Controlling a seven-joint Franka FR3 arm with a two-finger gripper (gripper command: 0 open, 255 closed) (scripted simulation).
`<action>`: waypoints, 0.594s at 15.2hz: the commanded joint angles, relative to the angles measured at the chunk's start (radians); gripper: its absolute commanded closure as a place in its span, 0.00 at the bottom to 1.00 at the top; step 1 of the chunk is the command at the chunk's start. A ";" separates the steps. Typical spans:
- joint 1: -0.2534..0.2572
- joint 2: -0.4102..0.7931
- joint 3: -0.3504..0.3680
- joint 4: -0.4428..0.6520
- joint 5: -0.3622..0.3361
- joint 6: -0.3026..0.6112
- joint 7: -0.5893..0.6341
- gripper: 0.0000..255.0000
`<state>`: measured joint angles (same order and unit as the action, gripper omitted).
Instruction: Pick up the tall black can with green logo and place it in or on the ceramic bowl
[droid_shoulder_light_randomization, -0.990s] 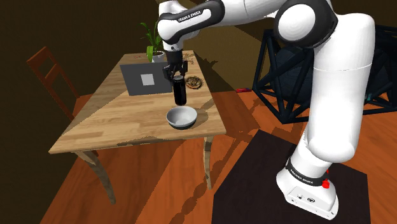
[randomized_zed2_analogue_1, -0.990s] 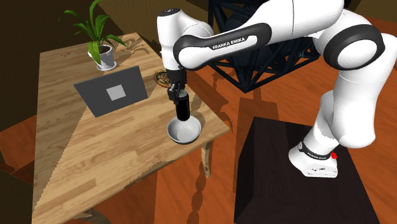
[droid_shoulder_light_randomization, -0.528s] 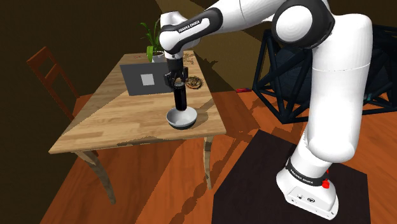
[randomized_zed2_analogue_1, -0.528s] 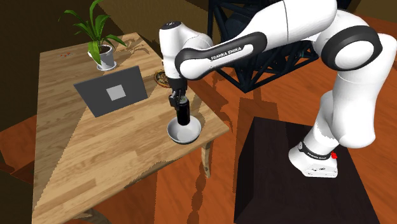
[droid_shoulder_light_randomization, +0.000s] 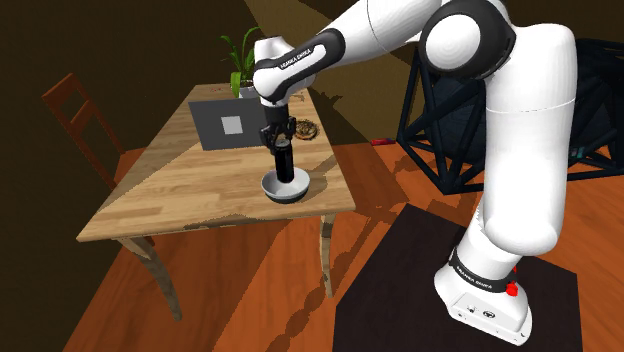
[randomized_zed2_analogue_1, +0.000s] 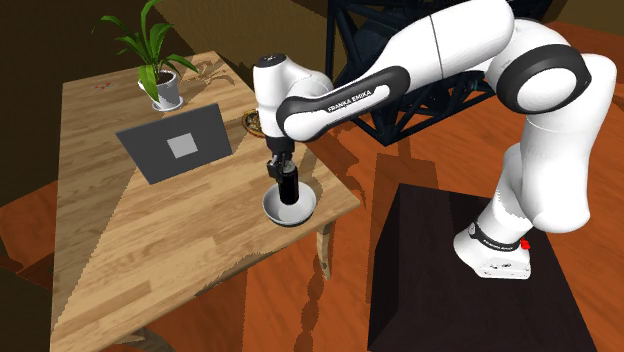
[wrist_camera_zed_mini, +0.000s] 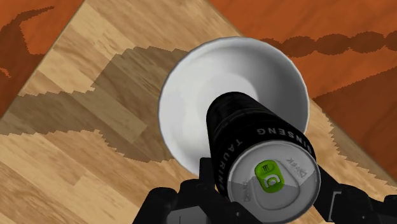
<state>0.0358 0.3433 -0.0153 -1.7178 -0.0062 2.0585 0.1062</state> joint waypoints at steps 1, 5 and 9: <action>0.000 0.000 0.000 -0.005 0.000 0.007 0.000 1.00; 0.000 0.000 0.000 -0.005 0.000 0.007 0.000 1.00; 0.000 0.000 0.000 -0.005 0.000 0.007 0.000 0.00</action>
<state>0.0358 0.3436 -0.0153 -1.7231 -0.0063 2.0652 0.1063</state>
